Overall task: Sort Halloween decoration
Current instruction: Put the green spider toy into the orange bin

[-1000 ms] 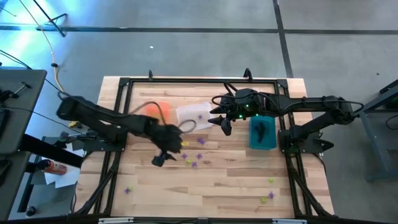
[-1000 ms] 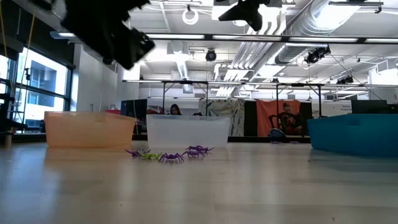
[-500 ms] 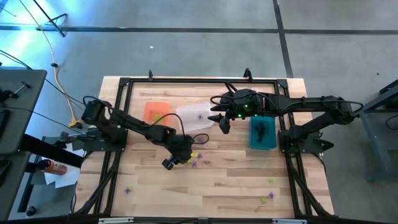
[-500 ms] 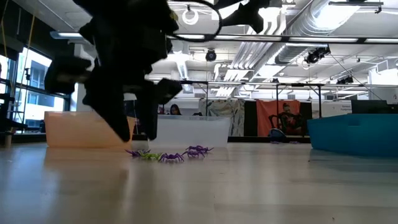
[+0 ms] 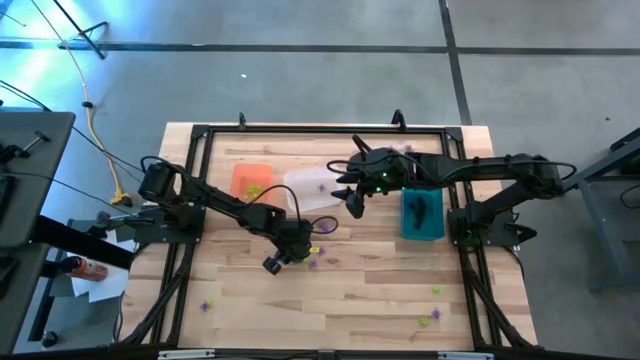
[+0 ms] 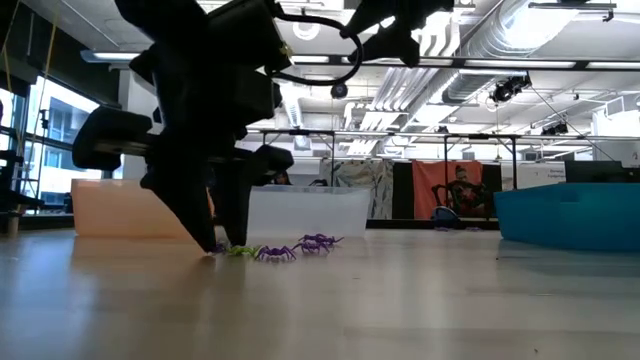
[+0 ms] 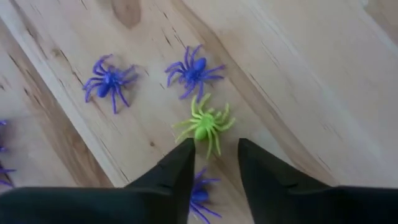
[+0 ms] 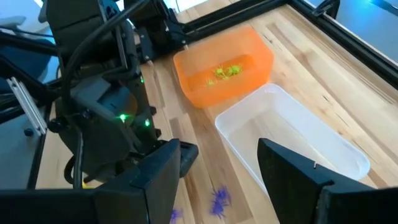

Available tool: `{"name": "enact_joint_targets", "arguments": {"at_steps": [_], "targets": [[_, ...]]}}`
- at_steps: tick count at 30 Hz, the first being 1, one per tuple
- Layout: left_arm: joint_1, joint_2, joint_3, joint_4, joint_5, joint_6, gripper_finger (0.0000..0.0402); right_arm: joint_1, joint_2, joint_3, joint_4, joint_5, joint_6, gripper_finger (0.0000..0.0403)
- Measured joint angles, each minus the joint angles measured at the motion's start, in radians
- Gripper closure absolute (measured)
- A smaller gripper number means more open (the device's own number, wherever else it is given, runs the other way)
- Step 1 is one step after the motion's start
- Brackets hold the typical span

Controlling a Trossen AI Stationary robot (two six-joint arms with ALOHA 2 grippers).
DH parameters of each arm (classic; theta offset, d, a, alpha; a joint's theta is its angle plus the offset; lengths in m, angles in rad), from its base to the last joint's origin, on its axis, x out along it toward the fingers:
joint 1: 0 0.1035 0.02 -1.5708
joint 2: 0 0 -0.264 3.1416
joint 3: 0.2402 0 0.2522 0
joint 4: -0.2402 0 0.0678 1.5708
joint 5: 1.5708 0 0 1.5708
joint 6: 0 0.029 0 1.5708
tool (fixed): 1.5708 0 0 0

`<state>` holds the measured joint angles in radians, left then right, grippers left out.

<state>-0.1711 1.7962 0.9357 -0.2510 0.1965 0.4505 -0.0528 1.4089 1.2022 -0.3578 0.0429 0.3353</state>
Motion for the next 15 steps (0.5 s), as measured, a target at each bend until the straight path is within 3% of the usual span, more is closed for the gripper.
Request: {"name": "enact_joint_targets", "arguments": {"at_steps": [6,15], "targets": [[0.000,0.000,-0.002,0.008,-0.001,-0.005,0.0389,0.000,0.000,0.000,0.004,0.000,-0.003,0.0192],[0.011,-0.012,-0.001,-0.078,0.005,-0.119,0.0401,0.000,0.000,0.000,0.003,0.000,0.000,0.0192]]}}
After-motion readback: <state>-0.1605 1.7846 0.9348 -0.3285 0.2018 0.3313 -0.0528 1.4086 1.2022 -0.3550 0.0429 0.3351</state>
